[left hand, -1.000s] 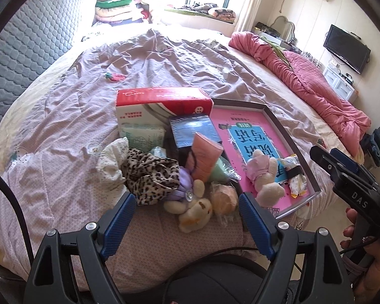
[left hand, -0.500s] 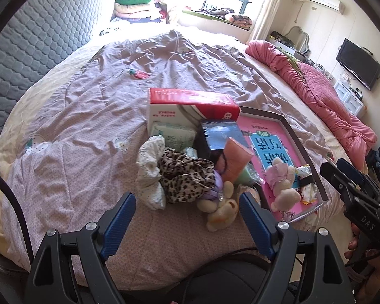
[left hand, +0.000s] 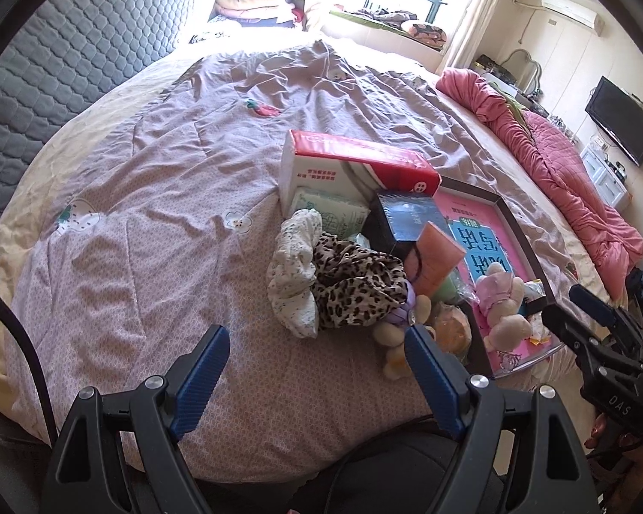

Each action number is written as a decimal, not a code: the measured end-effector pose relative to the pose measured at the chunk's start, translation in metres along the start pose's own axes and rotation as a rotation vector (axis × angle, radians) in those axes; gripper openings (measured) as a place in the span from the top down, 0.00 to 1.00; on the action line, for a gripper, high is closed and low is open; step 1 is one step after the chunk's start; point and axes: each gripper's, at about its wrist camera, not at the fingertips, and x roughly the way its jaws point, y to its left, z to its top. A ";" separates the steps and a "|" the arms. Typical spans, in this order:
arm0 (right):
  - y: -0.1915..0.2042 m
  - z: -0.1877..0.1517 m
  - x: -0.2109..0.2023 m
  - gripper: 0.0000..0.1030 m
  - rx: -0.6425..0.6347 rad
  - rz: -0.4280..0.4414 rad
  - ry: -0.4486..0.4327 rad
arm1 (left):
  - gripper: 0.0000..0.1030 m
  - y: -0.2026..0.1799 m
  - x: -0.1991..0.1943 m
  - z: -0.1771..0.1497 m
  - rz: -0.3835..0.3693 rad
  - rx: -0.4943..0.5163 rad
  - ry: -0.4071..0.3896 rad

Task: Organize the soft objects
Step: 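Withdraw both tools from the tray back toward the pile, then grasp the white floral cloth with the left tool while the right tool reaches toward the pastry bag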

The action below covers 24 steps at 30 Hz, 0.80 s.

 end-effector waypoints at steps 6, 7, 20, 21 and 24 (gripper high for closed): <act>0.006 -0.005 0.007 0.24 -0.033 0.013 0.027 | 0.19 0.013 0.007 -0.001 0.006 -0.045 0.016; 0.007 -0.005 0.007 0.24 -0.040 0.016 0.029 | 0.19 0.015 0.008 -0.002 0.010 -0.050 0.019; 0.024 -0.018 0.031 0.24 -0.148 0.032 0.104 | 0.19 0.034 0.029 -0.009 0.023 -0.110 0.045; 0.025 -0.020 0.033 0.24 -0.154 0.030 0.107 | 0.19 0.035 0.031 -0.009 0.022 -0.109 0.046; 0.027 -0.022 0.039 0.24 -0.179 0.019 0.119 | 0.19 0.035 0.036 -0.009 0.027 -0.105 0.053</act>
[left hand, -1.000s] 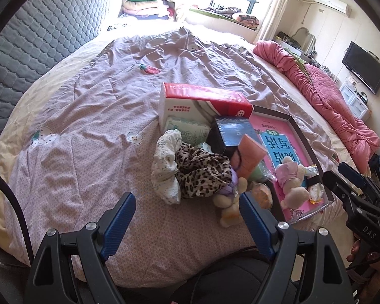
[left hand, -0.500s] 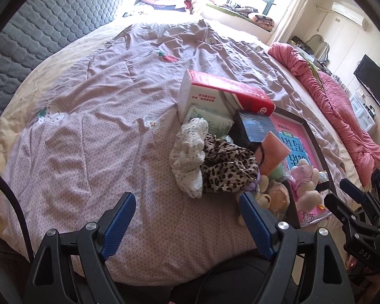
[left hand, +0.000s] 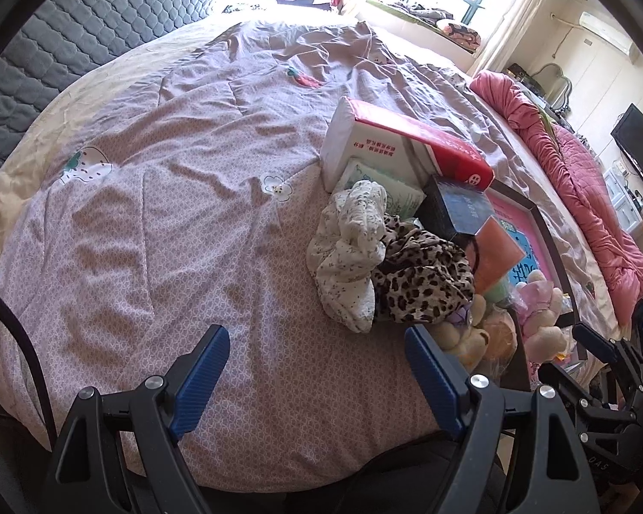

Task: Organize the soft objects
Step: 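Grasp the white floral cloth with the left tool while the right tool reaches toward the pastry bag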

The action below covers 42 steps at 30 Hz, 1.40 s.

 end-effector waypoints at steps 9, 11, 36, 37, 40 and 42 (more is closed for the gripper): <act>0.025 -0.006 0.024 0.24 -0.166 -0.025 0.043 | 0.19 0.002 0.012 -0.002 -0.009 -0.007 0.012; 0.030 -0.008 0.029 0.24 -0.203 -0.042 0.048 | 0.19 0.003 0.015 -0.001 -0.015 -0.011 0.014; 0.057 -0.009 0.071 0.48 -0.381 -0.129 0.047 | 0.19 0.013 0.031 0.013 -0.080 -0.072 -0.042; 0.056 -0.009 0.072 0.49 -0.376 -0.125 0.047 | 0.20 0.013 0.032 0.014 -0.091 -0.073 -0.047; 0.053 -0.009 0.072 0.49 -0.361 -0.115 0.046 | 0.24 0.013 0.035 0.017 -0.120 -0.082 -0.065; 0.051 -0.009 0.071 0.50 -0.345 -0.105 0.042 | 0.33 0.014 0.040 0.021 -0.143 -0.098 -0.069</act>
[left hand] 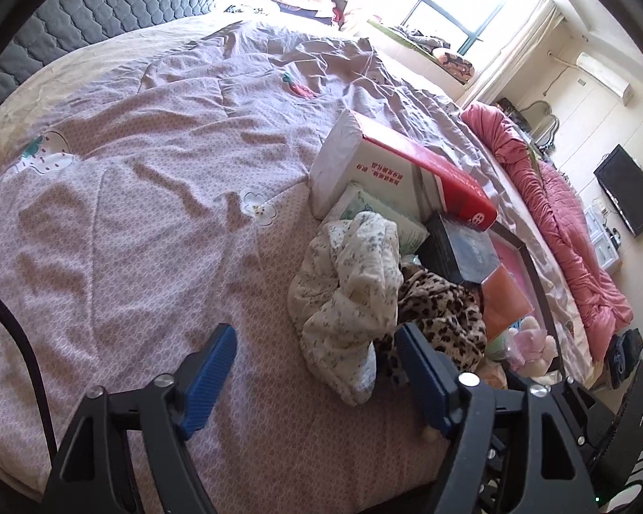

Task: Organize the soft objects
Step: 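Grasp the white floral cloth with the left tool while the right tool reaches toward the pastry bag, then grasp the pastry in the clear plastic bag with the right tool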

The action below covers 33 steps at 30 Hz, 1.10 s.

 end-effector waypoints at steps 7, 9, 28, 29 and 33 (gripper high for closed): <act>-0.015 -0.003 -0.006 0.53 0.081 0.057 -0.032 | 0.71 0.006 0.020 0.003 -0.061 -0.031 0.041; -0.019 -0.004 -0.011 0.53 0.111 0.074 -0.047 | 0.80 0.006 0.021 0.002 -0.059 -0.016 0.045; -0.037 -0.002 -0.052 0.54 0.249 0.125 -0.168 | 0.84 -0.008 -0.032 -0.002 -0.042 0.098 -0.096; -0.038 -0.001 -0.054 0.54 0.252 0.126 -0.173 | 0.84 -0.010 -0.035 -0.004 -0.041 0.103 -0.100; -0.042 -0.002 -0.062 0.54 0.268 0.118 -0.197 | 0.84 -0.014 -0.040 -0.008 -0.041 0.105 -0.099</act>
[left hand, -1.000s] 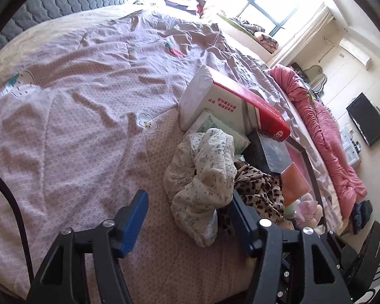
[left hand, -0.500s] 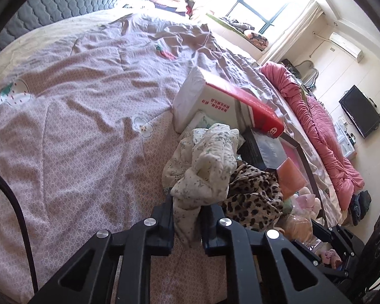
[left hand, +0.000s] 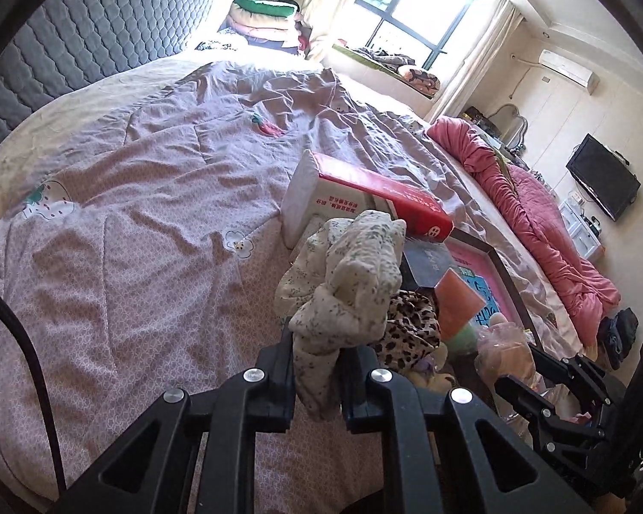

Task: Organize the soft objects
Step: 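Grasp the pastry in the clear plastic bag with the right tool, then carry the cloth with the left tool while the right tool carries the pastry bag over the tray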

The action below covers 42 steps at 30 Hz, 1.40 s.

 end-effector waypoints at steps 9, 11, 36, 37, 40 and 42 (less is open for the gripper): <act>-0.018 -0.003 -0.006 0.55 0.088 0.012 0.001 | 0.84 -0.014 -0.001 -0.007 0.026 0.038 0.014; -0.023 -0.006 -0.008 0.55 0.121 0.034 0.005 | 0.84 -0.015 -0.001 -0.008 0.031 0.042 0.016; -0.057 -0.011 -0.035 0.55 0.235 0.010 -0.053 | 0.84 -0.064 -0.020 -0.013 0.059 0.136 0.010; -0.058 -0.011 -0.036 0.55 0.239 0.009 -0.056 | 0.84 -0.067 -0.021 -0.013 0.059 0.142 0.010; -0.065 -0.013 -0.039 0.55 0.261 -0.001 -0.061 | 0.84 -0.076 -0.024 -0.013 0.052 0.152 0.012; -0.070 -0.015 -0.042 0.55 0.278 -0.008 -0.069 | 0.84 -0.081 -0.025 -0.013 0.053 0.161 0.013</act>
